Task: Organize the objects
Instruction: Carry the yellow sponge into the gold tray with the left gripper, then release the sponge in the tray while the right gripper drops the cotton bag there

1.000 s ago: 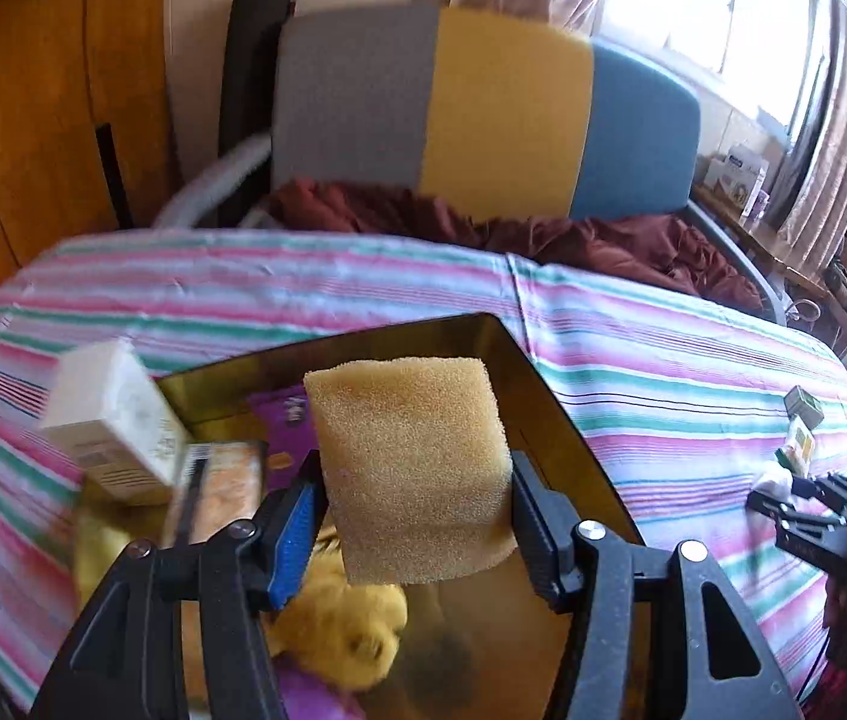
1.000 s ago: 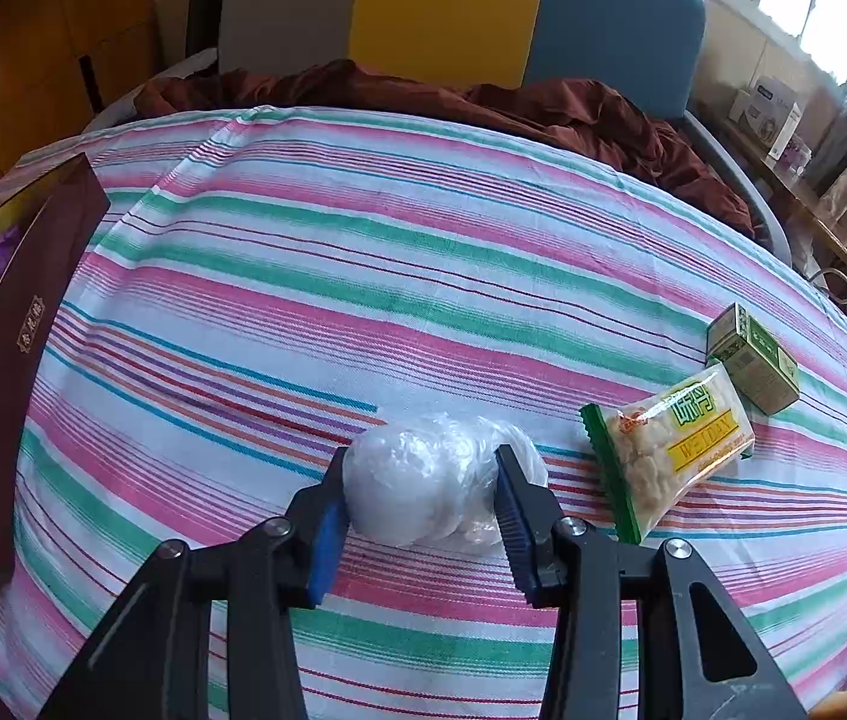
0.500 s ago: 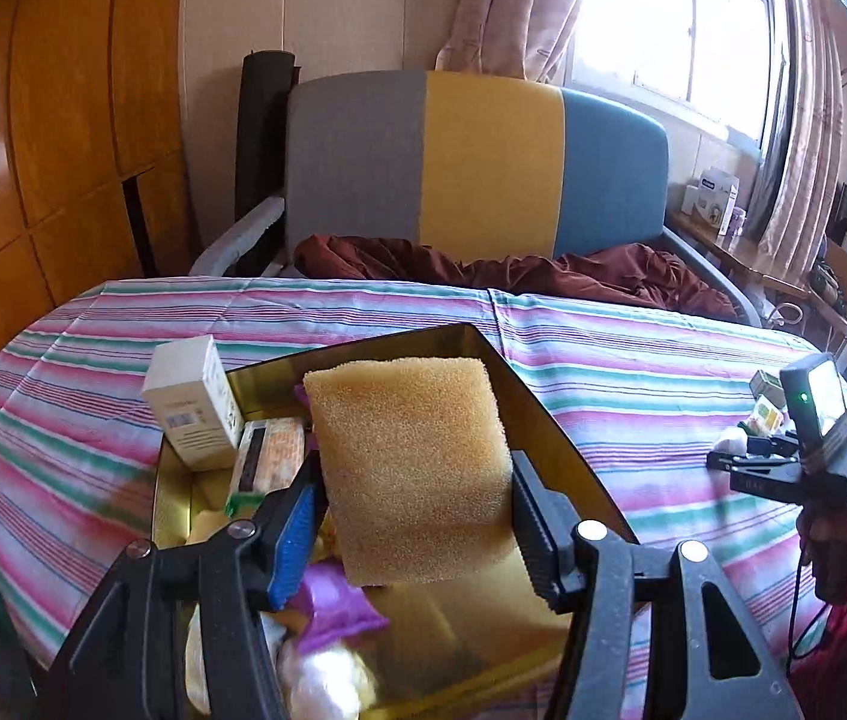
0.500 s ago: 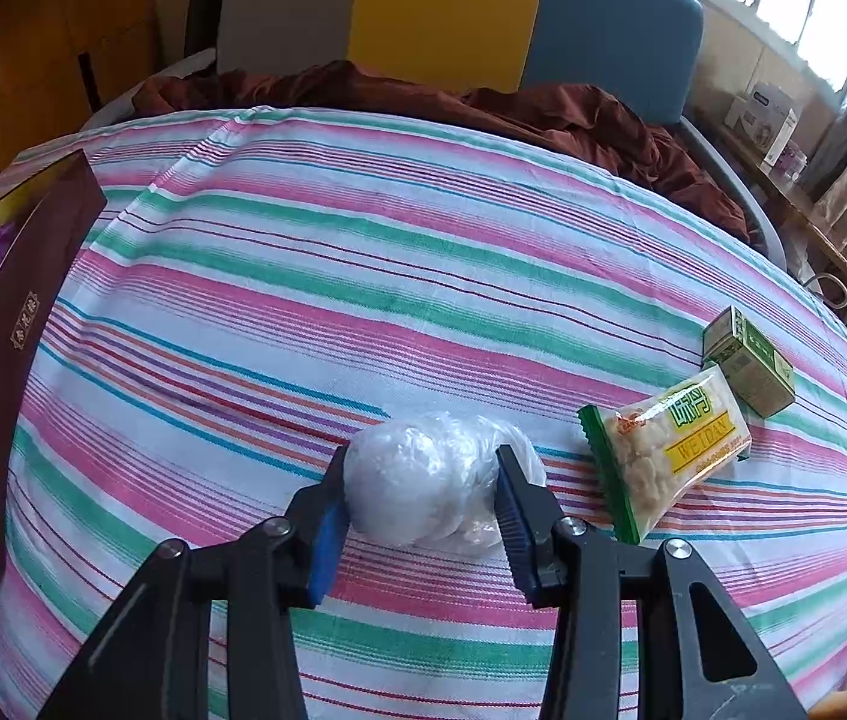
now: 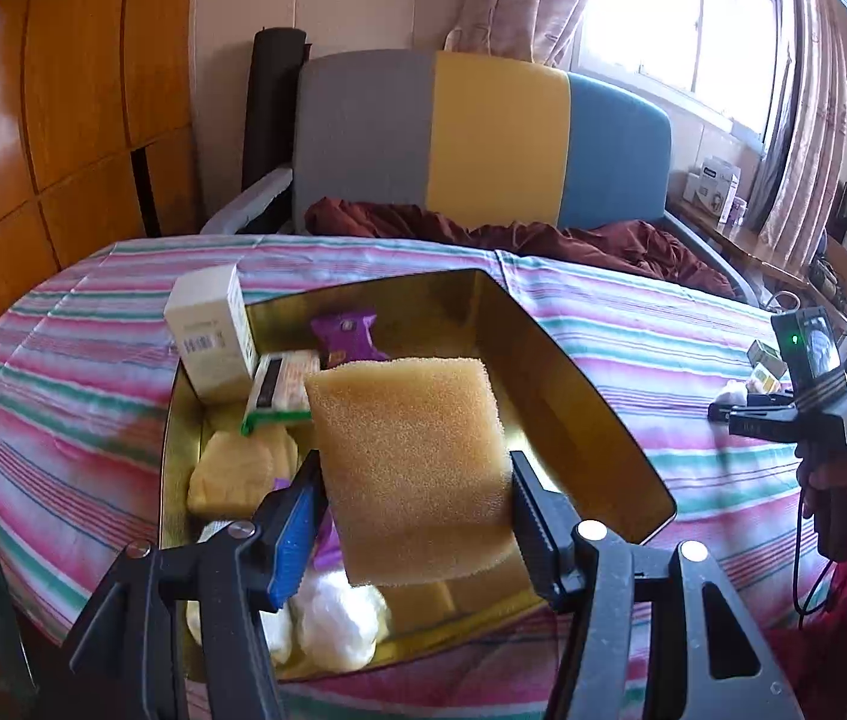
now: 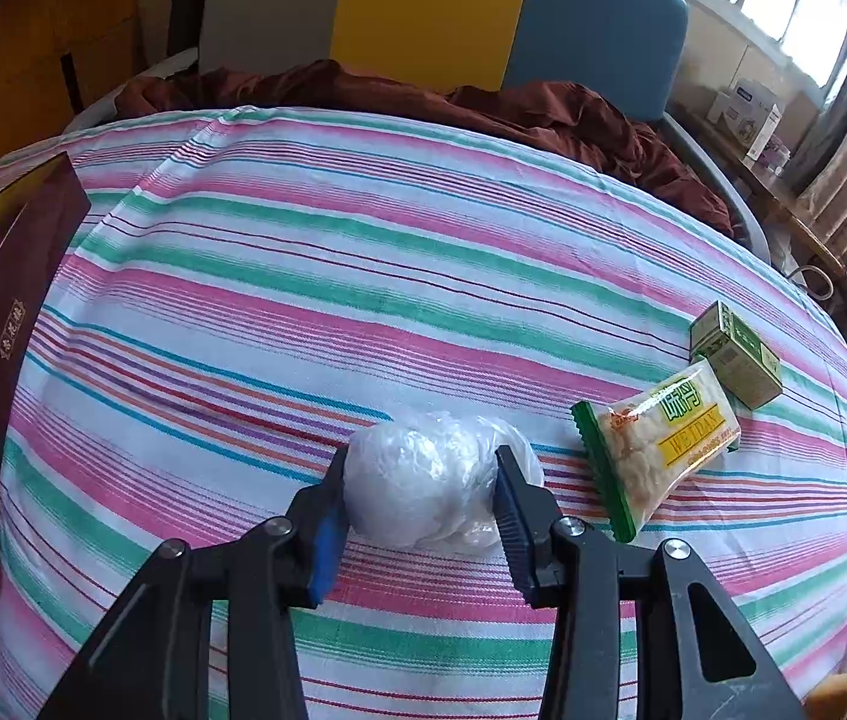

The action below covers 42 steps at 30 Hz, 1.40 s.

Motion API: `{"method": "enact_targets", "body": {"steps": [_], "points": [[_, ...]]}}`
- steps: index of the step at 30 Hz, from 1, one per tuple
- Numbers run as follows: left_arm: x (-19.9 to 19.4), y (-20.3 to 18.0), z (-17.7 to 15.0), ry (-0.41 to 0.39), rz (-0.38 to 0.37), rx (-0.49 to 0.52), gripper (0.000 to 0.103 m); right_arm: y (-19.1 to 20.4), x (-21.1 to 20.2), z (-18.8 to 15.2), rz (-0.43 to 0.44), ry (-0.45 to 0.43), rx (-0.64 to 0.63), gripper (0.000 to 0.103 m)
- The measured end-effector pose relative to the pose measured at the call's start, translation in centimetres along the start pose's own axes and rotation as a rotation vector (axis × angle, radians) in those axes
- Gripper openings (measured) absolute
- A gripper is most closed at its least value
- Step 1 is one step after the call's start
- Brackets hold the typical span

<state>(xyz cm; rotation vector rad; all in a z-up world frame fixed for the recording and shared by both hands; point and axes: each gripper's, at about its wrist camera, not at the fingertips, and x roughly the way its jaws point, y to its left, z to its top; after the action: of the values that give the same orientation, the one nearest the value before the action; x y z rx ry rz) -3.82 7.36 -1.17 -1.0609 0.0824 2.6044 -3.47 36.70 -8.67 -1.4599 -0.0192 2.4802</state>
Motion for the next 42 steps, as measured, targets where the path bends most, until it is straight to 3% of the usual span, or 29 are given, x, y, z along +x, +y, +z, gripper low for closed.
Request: {"method": "enact_targets", "body": {"steps": [10,14,23,27,34,40,42], "points": [[0.0,2.1,-1.5,0.006,0.018,-0.026,0.059,3.5,-2.7,-0.1,0.118,-0.024,0.022,0.042],[0.1,2.7,-1.9,0.014,0.015,-0.042,0.059,5.7,-5.1,0.1,0.173,-0.078,-0.005,0.042],[-0.6,6.1,-2.1,0.013,0.032,-0.136,0.059,15.4,-11.5,1.0,0.412,-0.195,-0.186,0.042],[-1.1,8.2,-2.1,0.006,0.07,-0.19,0.059,20.6,-11.7,0.1,0.485,-0.171,-0.289,0.042],[-1.3,10.4,-2.5,0.005,0.104,-0.244,0.059,26.8,-8.8,-1.0,0.532,-0.079,-0.362,0.044],[-0.9,10.1,-2.8,0.016,0.091,-0.231,0.059,28.6,-7.9,-2.3,0.591,-0.043,-0.398,0.056],[-0.7,10.1,-2.9,0.026,0.09,-0.23,0.059,28.4,-7.9,-2.3,0.629,-0.036,-0.375,0.065]]}}
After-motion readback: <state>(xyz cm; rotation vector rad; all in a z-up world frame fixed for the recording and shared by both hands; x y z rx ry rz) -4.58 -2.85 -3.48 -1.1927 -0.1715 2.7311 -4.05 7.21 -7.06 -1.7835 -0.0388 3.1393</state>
